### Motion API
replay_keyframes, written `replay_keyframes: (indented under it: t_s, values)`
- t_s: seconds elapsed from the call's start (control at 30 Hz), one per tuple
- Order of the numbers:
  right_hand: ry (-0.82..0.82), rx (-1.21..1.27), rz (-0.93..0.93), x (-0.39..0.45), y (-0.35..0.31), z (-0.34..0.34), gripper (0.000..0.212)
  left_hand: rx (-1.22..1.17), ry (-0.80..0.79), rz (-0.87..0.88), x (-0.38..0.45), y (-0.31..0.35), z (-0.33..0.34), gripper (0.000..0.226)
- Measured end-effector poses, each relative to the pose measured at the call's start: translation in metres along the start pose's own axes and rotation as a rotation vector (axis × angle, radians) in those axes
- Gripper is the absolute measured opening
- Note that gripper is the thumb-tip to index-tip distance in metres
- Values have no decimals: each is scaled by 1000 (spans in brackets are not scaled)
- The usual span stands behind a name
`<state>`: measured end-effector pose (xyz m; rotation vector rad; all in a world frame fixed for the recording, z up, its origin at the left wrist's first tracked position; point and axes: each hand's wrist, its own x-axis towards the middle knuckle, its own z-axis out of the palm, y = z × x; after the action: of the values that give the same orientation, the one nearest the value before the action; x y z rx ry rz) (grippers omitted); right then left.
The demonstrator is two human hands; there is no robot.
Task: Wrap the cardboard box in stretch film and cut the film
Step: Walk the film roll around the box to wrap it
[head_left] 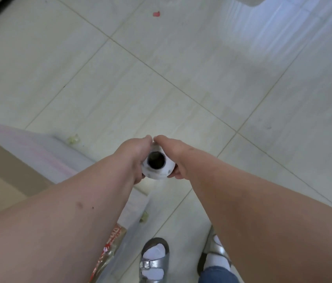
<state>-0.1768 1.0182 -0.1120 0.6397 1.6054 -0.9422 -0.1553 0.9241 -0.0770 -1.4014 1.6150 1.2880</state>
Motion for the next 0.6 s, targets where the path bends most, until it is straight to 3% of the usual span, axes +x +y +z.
replay_keyframes:
  t_s: [0.17, 0.27, 0.37, 0.43, 0.5, 0.6]
  values:
    - [-124, -48, -32, 5, -19, -10, 58, -19, 108, 152, 3, 20, -13, 26]
    - [-101, -88, -3, 13, -24, -18, 53, -116, 126, 161, 20, 19, -19, 19]
    - [-52, -78, -9, 19, -34, -18, 31, -285, 178, 55, 38, 7, -22, 8]
    - [-69, -32, 3, 21, -42, -15, 19, -375, 145, -116, 42, -4, -22, 6]
    - [-108, -77, 3, 23, -47, -11, 26, -462, 9, -291, 43, -10, -20, 18]
    - [-166, -221, -29, 28, -54, 0, 45, -486, -81, -335, 49, -7, -21, 27]
